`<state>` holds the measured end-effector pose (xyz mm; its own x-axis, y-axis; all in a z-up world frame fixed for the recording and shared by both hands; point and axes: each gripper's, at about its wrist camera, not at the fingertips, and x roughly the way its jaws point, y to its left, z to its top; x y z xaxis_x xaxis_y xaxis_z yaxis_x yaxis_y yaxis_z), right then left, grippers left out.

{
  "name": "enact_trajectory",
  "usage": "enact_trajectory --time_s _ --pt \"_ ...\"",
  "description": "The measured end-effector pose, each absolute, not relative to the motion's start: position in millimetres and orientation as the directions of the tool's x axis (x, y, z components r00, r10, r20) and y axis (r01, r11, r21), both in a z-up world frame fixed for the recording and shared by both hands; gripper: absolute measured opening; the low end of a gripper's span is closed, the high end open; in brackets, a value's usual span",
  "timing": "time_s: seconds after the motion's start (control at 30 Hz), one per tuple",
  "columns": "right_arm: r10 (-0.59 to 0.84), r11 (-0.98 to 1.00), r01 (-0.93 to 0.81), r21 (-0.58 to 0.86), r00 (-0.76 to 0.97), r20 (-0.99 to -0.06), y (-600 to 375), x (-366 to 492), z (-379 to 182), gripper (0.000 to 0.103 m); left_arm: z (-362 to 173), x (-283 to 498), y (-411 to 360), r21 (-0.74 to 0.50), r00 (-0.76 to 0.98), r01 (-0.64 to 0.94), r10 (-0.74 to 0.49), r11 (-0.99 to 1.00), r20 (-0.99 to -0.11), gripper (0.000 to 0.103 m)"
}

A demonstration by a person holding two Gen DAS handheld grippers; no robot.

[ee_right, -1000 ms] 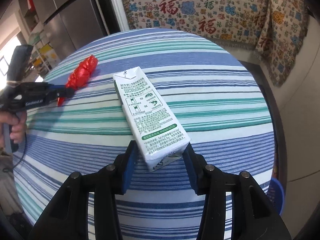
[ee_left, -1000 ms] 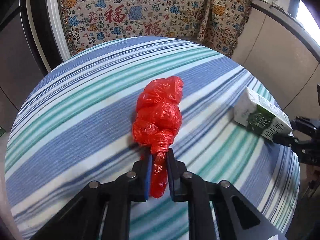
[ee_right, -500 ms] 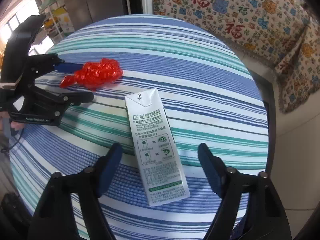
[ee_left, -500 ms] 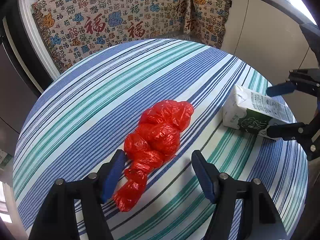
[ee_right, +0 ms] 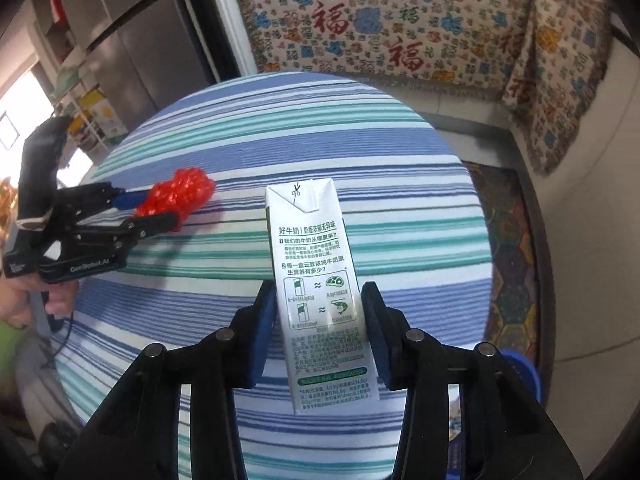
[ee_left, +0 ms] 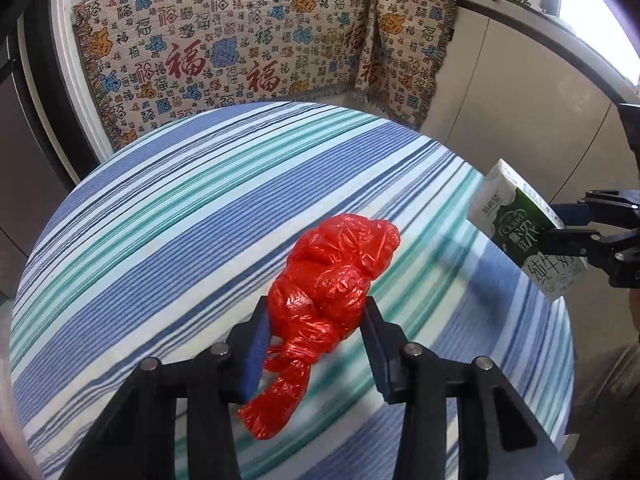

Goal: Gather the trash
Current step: 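Carry red bag and milk carton over the blue wastebasket, then open right tool dropping milk carton while left tool drops red bag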

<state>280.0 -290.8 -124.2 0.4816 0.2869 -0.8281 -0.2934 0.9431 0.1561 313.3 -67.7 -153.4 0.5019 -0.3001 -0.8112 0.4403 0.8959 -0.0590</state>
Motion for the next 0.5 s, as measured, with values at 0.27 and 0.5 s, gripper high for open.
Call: enact_trajectory --time_s 0.27,0.5 --pt "0.216 0.972 -0.045 0.230 0.559 -0.801 -422.2 222.8 -120.2 0.044 -120.7 248.0 -192.8 -0.133 0.432 0.590 -0.450 0.797 -0.782 0.044" --pt "0.105 0.959 0.170 0.226 0.528 -0.842 -533.8 172.4 -159.6 0.044 -133.2 194.7 -332.9 -0.194 0.292 0.716 -0.540 0.670 -0.790 0.044"
